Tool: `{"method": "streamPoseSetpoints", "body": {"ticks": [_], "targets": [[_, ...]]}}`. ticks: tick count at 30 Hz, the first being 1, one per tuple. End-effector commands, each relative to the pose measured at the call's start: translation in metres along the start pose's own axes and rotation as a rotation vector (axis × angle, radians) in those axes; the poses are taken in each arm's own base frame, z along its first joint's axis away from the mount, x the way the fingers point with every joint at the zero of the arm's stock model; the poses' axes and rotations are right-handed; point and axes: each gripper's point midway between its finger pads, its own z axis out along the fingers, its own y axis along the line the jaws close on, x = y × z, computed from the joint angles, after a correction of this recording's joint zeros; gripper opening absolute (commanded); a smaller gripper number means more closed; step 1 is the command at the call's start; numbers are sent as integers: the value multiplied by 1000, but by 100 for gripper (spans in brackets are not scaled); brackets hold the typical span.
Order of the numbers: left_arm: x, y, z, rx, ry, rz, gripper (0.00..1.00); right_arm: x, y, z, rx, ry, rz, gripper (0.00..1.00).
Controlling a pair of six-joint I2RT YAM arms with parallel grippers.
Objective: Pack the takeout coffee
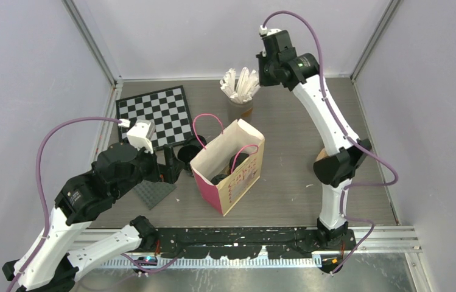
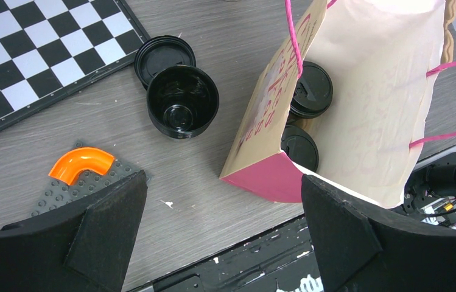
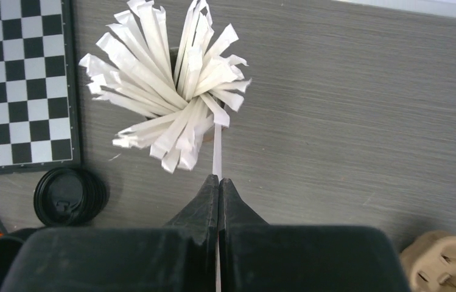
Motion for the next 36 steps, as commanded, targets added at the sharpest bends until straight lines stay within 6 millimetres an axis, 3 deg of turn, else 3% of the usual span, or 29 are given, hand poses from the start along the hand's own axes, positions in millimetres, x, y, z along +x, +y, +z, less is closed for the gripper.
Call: {"method": "streamPoseSetpoints", "body": {"ticks": [1, 4, 10, 14, 17, 24, 29, 36], "targets": [[-10, 2, -3, -6, -49, -4, 100, -37, -12, -86, -21, -145, -9, 0], [-11, 5, -5, -21, -57, -11, 100, -44, -18, -120, -32, -198, -6, 0], [-13, 9, -7, -41, -71, -4, 100, -57, -32, -218, -97, -389, 28, 0], [-15, 8, -4, -38, -78, -6, 100, -49, -33, -272, -185, -488, 16, 0], [-17, 5, 0, -34, -86, -16, 100, -37, -30, -301, -260, -519, 21, 0], [-27, -2, 10, -26, -100, 6, 100, 11, 13, -341, -588, -423, 55, 0], [-29, -4, 13, -21, -97, 18, 100, 44, 36, -356, -766, -310, 79, 0], [-31, -6, 12, -10, -103, 8, 100, 66, 44, -329, -780, -164, 75, 0]]}}
